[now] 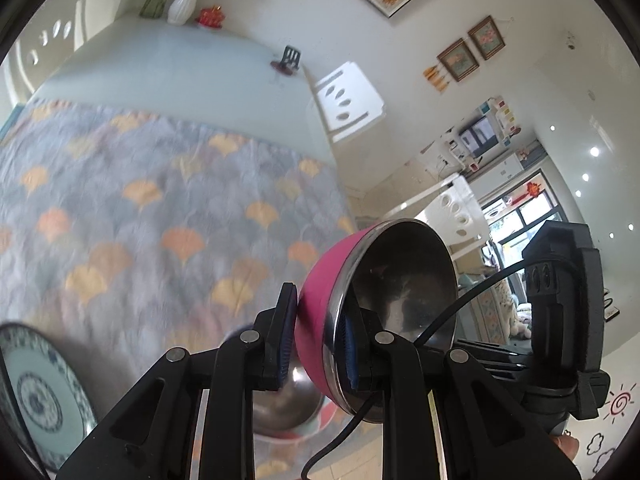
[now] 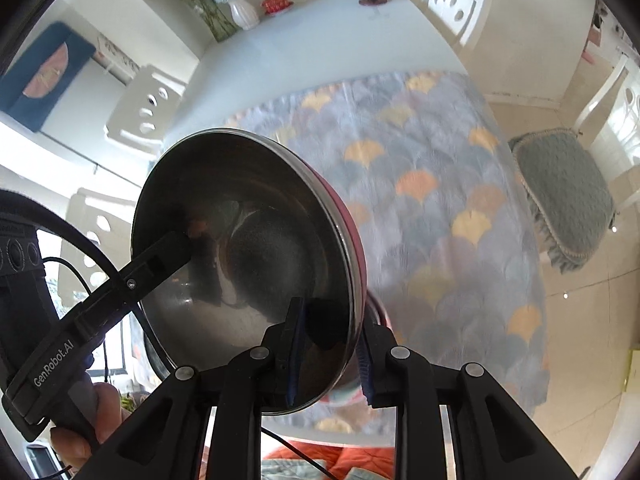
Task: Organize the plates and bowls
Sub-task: 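Carry the pink-sided steel bowl with both grippers and lower it into the blue-sided bowl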
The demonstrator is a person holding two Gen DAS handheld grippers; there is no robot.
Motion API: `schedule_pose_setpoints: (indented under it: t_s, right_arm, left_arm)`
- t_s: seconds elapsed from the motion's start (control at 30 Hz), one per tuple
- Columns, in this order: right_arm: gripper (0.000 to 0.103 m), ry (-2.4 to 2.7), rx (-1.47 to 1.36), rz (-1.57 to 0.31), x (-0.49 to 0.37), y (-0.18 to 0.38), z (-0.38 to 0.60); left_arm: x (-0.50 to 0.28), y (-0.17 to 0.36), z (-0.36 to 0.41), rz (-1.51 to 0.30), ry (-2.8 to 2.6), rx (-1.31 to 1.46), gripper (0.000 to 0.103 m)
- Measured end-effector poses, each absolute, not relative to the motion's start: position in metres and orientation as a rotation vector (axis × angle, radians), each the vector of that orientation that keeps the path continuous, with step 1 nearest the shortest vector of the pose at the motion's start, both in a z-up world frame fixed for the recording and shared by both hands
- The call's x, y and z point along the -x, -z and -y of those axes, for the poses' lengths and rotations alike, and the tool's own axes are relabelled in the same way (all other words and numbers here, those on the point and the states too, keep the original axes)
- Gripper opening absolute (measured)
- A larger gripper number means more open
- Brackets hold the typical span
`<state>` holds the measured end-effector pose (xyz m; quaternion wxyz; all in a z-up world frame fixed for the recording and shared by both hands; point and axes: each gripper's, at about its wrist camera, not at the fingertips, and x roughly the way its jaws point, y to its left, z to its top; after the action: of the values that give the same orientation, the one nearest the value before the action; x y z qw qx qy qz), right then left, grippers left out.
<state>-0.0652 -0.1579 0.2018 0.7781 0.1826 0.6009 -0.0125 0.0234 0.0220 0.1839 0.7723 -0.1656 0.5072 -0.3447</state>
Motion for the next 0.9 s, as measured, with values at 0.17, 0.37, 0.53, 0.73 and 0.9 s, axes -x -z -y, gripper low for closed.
schedule_pose_setpoints:
  t_s: [0.17,0.37,0.53,0.73,0.9]
  right_arm:
    - [0.024,0.030,-0.441,-1.360,0.082,-0.173,0.156]
    - [0.024,0.059,-0.419,-1.412,0.093,-0.144,0.149]
    - [0.024,0.073,-0.436,-1.462,0.094,-0.122,0.150]
    - [0.024,0.078,-0.427,-1.486,0.090,-0.111,0.151]
    - [0.024,0.077,-0.437,-1.502,0.089,-0.104,0.155]
  left_arm:
    - [-0.008,-0.160,-0.027,-1.146,0.737,0.347,0.017]
    - [0.008,-0.135,-0.020,-1.163,0.705,0.259,0.017]
    - [0.010,-0.114,-0.016,-1.205,0.692,0.224,0.017]
    - [0.007,-0.101,-0.011,-1.234,0.687,0.192,0.017]
    - [0.005,-0.101,-0.011,-1.228,0.673,0.170,0.020]
